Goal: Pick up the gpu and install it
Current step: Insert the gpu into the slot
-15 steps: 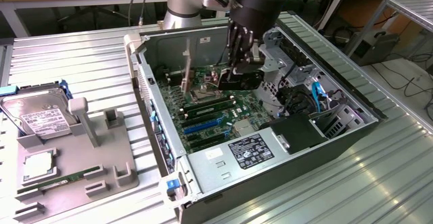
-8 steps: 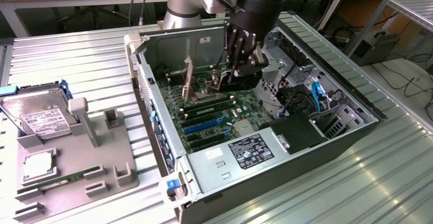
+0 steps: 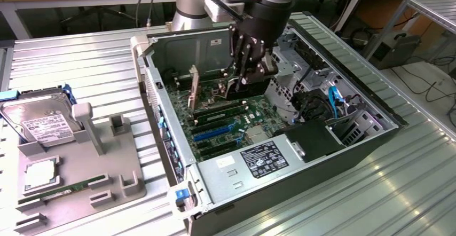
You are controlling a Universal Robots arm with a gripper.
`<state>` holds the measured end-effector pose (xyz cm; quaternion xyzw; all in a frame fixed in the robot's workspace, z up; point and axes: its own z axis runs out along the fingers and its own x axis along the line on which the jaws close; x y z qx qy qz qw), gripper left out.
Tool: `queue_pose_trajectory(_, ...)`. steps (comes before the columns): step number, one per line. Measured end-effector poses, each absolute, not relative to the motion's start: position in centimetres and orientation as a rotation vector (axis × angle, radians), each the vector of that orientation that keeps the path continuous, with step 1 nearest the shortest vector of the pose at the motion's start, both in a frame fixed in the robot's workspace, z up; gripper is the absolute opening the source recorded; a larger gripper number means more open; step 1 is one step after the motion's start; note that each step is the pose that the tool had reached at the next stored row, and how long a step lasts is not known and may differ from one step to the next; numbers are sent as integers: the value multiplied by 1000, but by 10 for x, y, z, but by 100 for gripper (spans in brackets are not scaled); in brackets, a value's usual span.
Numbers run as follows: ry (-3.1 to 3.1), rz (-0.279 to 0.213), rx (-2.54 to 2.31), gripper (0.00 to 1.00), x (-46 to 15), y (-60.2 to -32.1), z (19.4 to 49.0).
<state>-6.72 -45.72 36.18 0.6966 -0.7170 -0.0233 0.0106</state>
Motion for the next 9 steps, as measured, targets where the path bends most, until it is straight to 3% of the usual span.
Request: queue_pose_trajectory(9, -2243, -63, 2179, 26, -88, -464, 351)
